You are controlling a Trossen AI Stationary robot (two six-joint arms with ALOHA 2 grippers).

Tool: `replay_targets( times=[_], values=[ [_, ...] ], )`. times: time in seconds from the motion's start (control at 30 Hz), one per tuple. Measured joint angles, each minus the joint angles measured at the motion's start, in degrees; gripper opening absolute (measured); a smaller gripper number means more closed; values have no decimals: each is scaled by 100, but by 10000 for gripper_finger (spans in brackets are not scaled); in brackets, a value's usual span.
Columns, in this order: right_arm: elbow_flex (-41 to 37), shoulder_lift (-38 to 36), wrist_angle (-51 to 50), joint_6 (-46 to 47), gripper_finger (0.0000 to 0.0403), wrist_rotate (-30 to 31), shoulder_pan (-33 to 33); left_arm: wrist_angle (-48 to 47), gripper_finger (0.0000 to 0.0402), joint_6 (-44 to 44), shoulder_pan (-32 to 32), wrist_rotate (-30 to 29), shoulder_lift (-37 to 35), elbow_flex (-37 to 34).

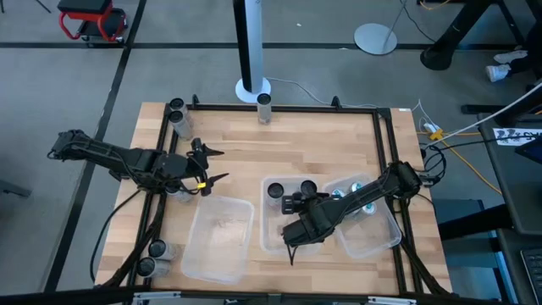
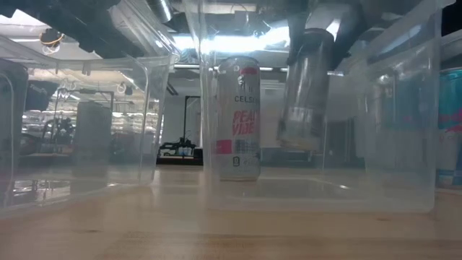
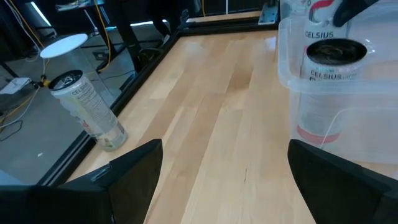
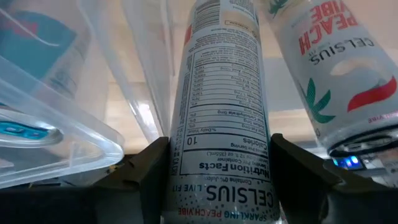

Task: Sort soda cans
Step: Put the bottom white-pink soda can into the middle transparent bin

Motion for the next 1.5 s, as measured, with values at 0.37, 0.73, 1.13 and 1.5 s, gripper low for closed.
replay_targets(
  times=[0.37, 0.73, 1.13, 1.5],
  values=[
    [-231, 39, 688, 93, 278, -324, -165, -9, 333, -27, -2, 0, 19, -3],
    [-338, 39, 730, 99, 288, -308, -284, -20, 333, -11, -2, 0, 94, -4],
    [-282, 39, 679, 65, 289, -354, -271, -25, 333, -28, -2, 0, 96, -4],
    [104, 39, 763, 245, 289, -504, -269, -56, 333, -90, -4, 0, 98, -4]
  ],
)
